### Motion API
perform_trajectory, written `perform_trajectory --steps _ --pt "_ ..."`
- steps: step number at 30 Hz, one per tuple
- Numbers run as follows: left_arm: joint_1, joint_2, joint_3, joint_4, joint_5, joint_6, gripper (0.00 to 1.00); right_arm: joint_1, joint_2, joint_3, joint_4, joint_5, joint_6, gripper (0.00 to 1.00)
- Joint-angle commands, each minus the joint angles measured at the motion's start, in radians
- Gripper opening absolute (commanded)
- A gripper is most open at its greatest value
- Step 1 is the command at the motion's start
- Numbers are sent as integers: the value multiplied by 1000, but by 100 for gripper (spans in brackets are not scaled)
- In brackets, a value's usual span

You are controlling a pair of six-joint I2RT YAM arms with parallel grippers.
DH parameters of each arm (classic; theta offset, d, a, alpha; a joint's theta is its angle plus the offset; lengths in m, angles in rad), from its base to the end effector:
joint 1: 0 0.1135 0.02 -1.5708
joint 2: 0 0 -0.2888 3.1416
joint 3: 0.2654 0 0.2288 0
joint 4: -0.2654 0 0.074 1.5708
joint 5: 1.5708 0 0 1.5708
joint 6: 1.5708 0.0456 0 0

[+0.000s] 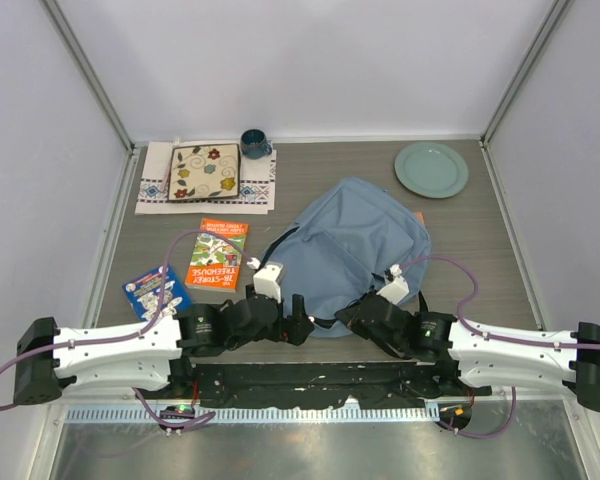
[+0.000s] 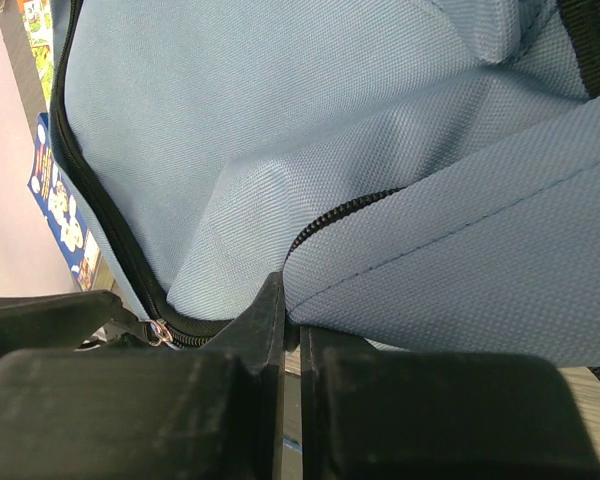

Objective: Pack the student bag
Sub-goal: Unzip the student bag at the center of the board.

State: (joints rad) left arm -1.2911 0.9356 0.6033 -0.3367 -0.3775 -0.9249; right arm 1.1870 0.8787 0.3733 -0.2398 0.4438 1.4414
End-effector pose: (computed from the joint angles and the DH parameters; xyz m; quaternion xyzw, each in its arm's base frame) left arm 0.0626 -0.1571 0.2585 0.0806 0.8842 -0.3076 0.3422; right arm 0.0716 0.1249 0.2034 0.2009 0.8751 0.3274 0.2943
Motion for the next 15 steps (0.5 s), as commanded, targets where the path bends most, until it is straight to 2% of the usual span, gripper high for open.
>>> perform_trajectory --steps 1,5,8,15 --pt "35 19 0 62 54 52 97 -1 -17 50 25 29 -36 1" --pt "122 45 10 67 127 95 97 -3 -15 55 28 24 -39 1" --pt "183 69 24 80 247 142 95 -1 -15 55 25 21 -39 1" --pt "217 140 65 93 442 225 86 -1 -17 53 25 22 -38 1"
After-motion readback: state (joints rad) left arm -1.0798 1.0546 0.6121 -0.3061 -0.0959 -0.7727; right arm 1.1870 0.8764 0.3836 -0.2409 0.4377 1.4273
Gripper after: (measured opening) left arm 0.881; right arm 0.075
